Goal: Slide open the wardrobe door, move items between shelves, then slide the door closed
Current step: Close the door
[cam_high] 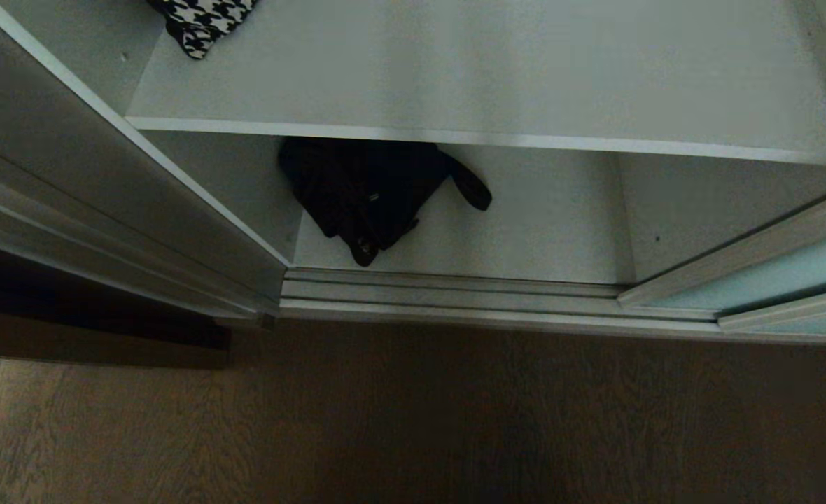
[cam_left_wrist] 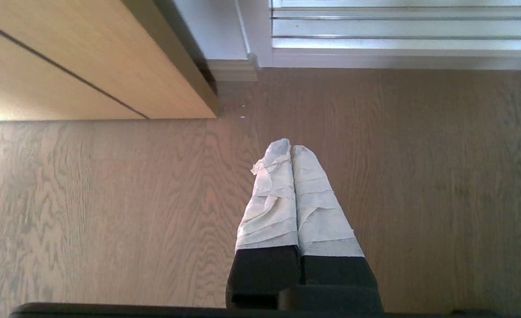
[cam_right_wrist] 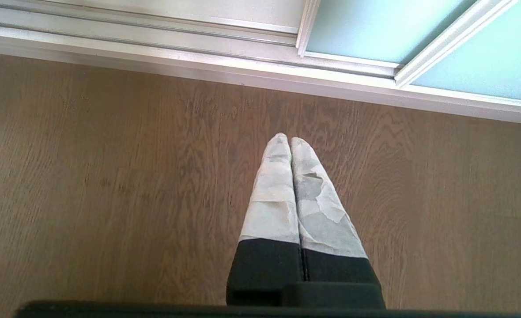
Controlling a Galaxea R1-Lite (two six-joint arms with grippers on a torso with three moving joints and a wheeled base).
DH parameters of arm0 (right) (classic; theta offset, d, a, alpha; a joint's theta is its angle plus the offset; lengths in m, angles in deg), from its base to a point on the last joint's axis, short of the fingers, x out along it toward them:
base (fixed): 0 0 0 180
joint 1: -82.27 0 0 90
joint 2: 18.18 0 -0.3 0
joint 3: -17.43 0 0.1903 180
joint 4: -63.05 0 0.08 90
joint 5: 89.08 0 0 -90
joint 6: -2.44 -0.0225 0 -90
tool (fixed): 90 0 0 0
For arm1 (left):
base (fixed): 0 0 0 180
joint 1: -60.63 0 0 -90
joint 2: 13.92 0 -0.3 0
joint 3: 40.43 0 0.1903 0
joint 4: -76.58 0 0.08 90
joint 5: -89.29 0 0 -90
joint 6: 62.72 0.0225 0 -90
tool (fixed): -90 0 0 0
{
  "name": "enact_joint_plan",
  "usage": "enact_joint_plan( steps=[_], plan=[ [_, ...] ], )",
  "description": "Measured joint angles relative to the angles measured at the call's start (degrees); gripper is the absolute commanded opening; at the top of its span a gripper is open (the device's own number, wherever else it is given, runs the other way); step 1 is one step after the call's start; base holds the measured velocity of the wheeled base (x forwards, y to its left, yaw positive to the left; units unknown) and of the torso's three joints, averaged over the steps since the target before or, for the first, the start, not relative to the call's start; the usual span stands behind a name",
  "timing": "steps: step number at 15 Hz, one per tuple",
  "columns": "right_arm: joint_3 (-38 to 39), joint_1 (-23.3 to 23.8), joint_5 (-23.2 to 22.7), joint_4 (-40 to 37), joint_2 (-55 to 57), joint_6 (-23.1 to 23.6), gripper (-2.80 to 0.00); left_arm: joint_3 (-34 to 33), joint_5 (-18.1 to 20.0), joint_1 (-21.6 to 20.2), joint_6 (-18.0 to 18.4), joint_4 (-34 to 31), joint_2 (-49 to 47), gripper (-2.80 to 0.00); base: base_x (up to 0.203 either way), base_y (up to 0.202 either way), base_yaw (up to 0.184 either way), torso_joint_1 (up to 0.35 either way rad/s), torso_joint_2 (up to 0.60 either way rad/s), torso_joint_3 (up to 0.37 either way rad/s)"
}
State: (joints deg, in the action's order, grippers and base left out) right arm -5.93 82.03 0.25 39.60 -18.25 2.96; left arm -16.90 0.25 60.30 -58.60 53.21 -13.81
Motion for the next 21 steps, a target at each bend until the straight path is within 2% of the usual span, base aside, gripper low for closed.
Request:
enact_joint_plan(
  steps=[3, 21],
  plan=[
    [0.0, 0.0, 0.0, 0.0, 0.0, 0.0, -2.8, 0.0, -0.9, 0.0, -2.0, 0.0, 0.0, -2.8, 0.0, 0.0, 0.0, 0.0, 0.0, 0.0],
    [0.0, 0.0, 0.1, 0.0, 0.0, 0.0, -2.8, 0.0, -0.9, 0.0, -2.6, -0.1, 0.0, -2.8, 0.0, 0.0, 0.0, 0.0, 0.0, 0.002]
  ],
)
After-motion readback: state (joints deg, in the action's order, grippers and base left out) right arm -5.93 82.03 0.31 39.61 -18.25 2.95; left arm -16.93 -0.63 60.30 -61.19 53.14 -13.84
